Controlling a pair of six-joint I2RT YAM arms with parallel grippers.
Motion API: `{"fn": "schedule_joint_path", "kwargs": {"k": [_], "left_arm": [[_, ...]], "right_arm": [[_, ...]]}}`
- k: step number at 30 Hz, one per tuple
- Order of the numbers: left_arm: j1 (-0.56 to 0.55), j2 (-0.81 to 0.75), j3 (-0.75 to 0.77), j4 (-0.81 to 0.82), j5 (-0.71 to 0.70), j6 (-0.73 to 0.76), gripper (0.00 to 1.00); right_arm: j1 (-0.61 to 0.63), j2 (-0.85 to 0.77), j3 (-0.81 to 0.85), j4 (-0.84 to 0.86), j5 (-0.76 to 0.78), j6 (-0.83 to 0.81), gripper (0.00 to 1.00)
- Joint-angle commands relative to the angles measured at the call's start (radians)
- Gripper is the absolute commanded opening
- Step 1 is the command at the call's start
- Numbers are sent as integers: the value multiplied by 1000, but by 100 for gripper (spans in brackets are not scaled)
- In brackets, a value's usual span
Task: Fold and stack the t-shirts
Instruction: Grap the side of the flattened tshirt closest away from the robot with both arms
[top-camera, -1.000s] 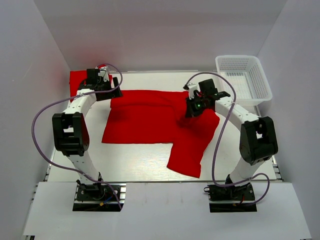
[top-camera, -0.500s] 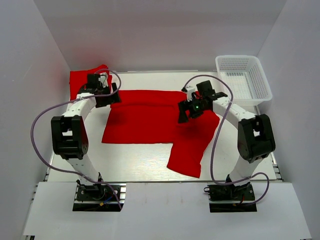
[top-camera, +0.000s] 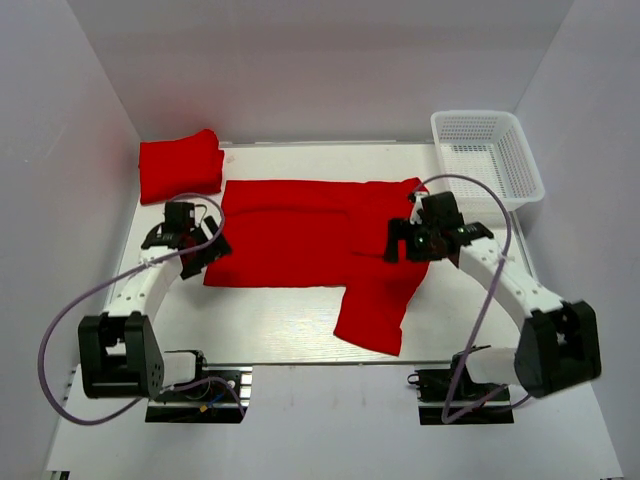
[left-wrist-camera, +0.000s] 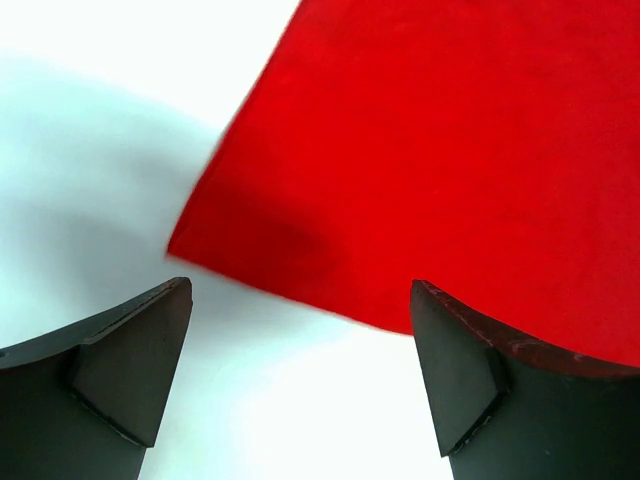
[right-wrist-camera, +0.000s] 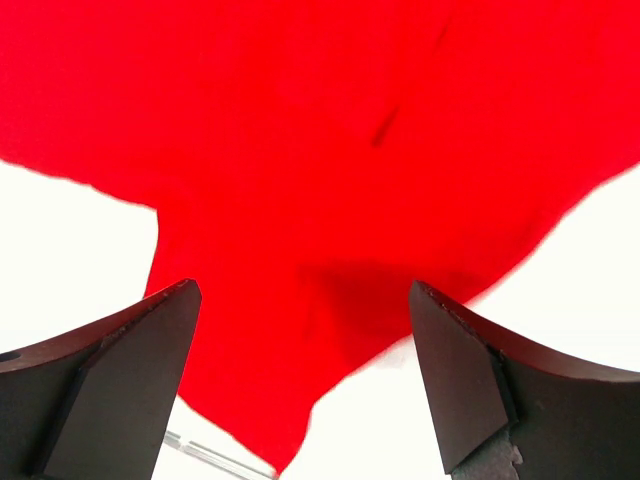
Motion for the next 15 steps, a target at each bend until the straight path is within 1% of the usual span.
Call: {"fn": "schedule_joint_path", "kwargs": {"k": [1,3,4,6,8,9,11,12,15], "left_arm": [[4,-58,-65,-6,-85,-65,100],[14,-69,-99,13,-110,-93,99],[14,-69,-110,25,-110,-111,96],[14,-69,-141,40,-130,-125,96],[23,-58,-162,62,-130,-140,92],[23,-58,-162,75,-130,-140,91],[23,-35,-176,97,-150,-156,85],[32,-23,-187,106,-161,-165,85],[32,0,-207,145,-170,-165,80]], "right_arm": [[7,-93,-70,-50,3,79,90],[10,-145,-117,-78,19,78,90],[12,-157,-130,-99,41,79,90],[14,-203,-148,-124,55,76,90],[12,-248,-156,-131,69,79,90],[14,-257,-162,-130,71,82,90],[14,-262,-162,-138,69,79,90],[12,-260,-161,-139,65,79,90],[10,-255,-157,-147,56,79,90]]}}
